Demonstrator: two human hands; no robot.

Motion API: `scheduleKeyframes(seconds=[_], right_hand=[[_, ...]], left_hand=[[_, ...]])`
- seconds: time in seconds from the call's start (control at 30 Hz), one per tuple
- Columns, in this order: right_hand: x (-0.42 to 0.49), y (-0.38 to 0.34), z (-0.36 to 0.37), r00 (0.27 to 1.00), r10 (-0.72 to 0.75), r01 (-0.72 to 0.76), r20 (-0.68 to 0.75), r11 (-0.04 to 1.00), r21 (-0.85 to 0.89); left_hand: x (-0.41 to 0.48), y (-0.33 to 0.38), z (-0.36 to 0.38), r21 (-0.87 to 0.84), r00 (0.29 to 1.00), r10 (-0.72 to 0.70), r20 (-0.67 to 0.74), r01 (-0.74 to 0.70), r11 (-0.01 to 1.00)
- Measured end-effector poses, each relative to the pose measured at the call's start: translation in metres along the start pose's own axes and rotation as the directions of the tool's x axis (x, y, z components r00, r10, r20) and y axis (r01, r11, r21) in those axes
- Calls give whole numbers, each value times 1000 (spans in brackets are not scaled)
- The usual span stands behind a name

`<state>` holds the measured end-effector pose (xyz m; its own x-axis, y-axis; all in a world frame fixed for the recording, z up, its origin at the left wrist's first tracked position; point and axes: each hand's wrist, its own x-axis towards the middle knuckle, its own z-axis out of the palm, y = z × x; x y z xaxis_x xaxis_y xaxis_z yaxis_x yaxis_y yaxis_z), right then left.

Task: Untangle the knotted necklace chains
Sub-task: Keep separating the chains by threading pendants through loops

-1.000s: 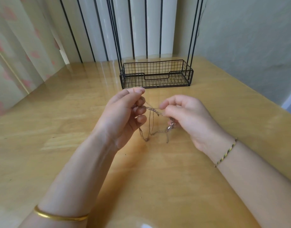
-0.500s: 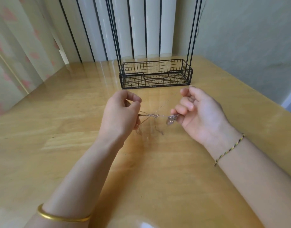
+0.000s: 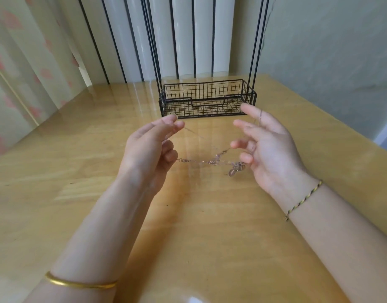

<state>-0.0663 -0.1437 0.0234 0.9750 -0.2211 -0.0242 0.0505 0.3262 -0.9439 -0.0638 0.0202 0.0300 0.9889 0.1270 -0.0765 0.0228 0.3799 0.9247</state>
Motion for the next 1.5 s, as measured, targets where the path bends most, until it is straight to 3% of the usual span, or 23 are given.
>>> scheduleKeyframes(seconds=[0.13,0.3,0.43,0.6,0.83,0.93,1.0,1.13,1.2,1.27,1.3,1.37,1.43,1.5], right_hand=[[0,1,-1,999,-50,47,-8,965,-260],[-2,2,-2,989,-138,149,59,860,-488],[2,2,-5,972,-231,225,53,831,-508],[11,5,-10,923,-386,333,-1,798,-503],[10,6,-10,900,-430,396,73,735,-550],[8,5,-10,903,-401,423,154,769,-480],[5,4,-8,907,-363,419,212,813,-403],[-1,2,-3,876,-358,463,322,812,-356],[-2,1,-1,863,-365,479,350,811,-336],[-2,0,1,854,-381,494,354,806,-326],[-3,-1,0,852,-388,500,351,802,-326],[-3,-1,0,848,-402,512,347,790,-336],[-4,-1,0,844,-414,524,340,773,-358],[-4,-1,1,848,-422,522,320,767,-372]], left_hand=[[0,-1,0,46,995,85,-49,-83,995],[0,-4,-1,323,959,269,-89,-228,918],[3,-3,-4,490,921,371,-119,-271,829],[6,-5,-10,669,913,401,-80,-249,701],[10,-6,-17,801,922,376,-88,-159,578],[14,-8,-22,856,933,349,-89,-108,506],[16,-11,-24,894,940,336,-59,-100,438],[10,-14,-19,993,932,361,42,-80,90],[7,-15,-13,950,896,372,240,-295,98],[1,-18,-3,835,853,263,451,-507,213],[-2,-22,2,800,836,174,520,-548,244],[-4,-32,8,788,811,50,584,-580,205],[-2,-40,10,794,804,20,594,-590,144],[-1,-41,9,801,816,44,577,-575,164]])
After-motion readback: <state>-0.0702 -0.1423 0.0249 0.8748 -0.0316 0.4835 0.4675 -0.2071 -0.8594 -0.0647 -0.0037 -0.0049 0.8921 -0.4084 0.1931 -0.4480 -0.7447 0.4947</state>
